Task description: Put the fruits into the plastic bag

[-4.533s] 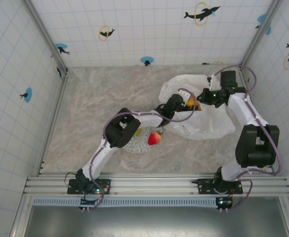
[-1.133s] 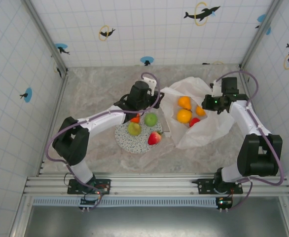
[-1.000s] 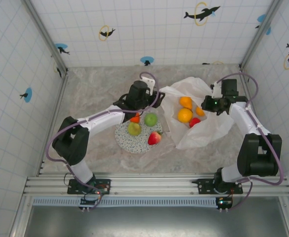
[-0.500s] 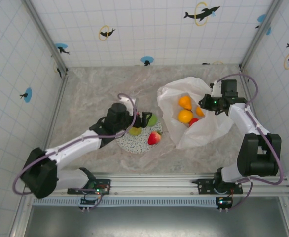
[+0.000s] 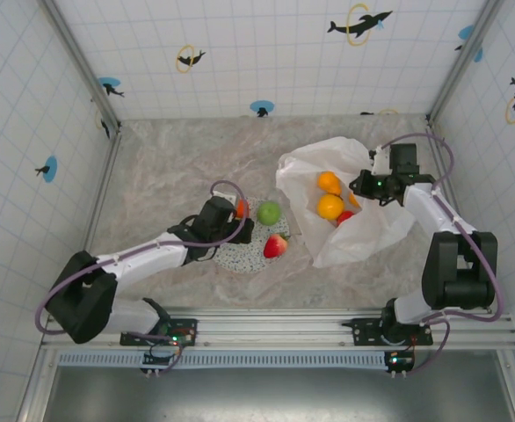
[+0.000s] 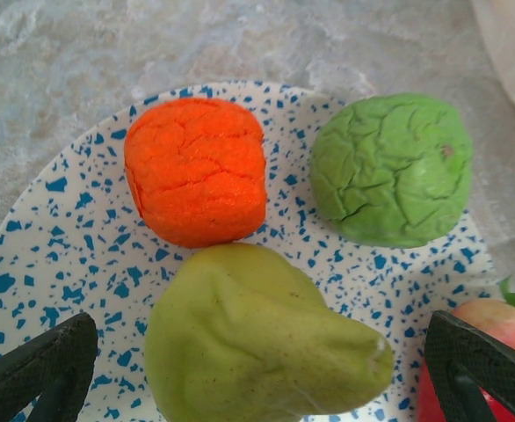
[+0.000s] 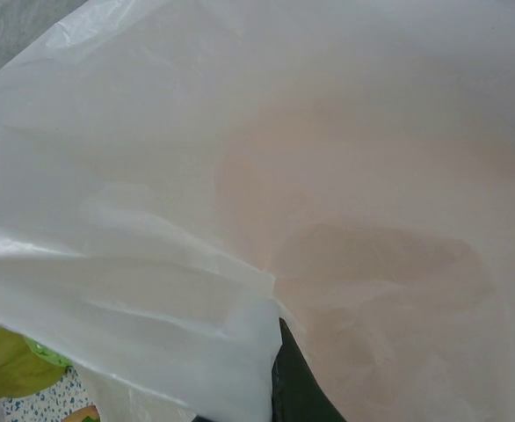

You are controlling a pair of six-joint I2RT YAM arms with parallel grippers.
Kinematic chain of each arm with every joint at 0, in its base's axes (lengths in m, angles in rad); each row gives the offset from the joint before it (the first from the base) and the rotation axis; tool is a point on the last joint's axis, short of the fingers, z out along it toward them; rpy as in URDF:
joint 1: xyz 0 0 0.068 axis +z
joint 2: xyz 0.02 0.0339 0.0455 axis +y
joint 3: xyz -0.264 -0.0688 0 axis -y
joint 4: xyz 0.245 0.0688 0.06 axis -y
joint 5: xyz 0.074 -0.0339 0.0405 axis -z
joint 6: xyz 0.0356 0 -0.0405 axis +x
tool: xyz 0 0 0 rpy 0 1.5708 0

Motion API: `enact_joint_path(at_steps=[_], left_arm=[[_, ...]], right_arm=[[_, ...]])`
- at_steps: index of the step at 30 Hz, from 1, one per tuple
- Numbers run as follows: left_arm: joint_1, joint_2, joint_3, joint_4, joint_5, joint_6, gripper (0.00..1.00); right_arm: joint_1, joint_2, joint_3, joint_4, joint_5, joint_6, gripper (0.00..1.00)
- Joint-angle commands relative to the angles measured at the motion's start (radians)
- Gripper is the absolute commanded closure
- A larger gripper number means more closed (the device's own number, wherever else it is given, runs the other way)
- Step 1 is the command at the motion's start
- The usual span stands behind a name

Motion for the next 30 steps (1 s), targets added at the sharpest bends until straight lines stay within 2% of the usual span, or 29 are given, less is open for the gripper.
enact_joint_path(at_steps=[1, 11, 20, 24, 30], left_arm=[[0.003, 0.045, 0.038, -0.005, -0.001, 0.002, 0.02], [0.003, 0.134, 0.03, 0.035, -0.002, -0.038, 0.05], [0.002, 0.175, 0.013, 0.08, 0.031, -0.053, 0.21], [0.002, 0.157, -0.001, 0.082, 0.032, -0.058, 0.3], [-0.001, 0.076, -0.048, 0.071, 0.022, -0.066, 0.36]], right_arm=[[0.002, -0.008, -0.018, 0.024, -0.011, -0.006, 1.0], [0.002, 0.0, -0.026, 0.026, -0.022, -0.009, 1.0], [-0.001, 0.0, -0.026, 0.021, -0.017, -0.013, 1.0], [-0.001, 0.001, -0.028, 0.019, -0.019, -0.012, 1.0], [-0.002, 0.004, -0.032, 0.023, -0.022, -0.013, 1.0]])
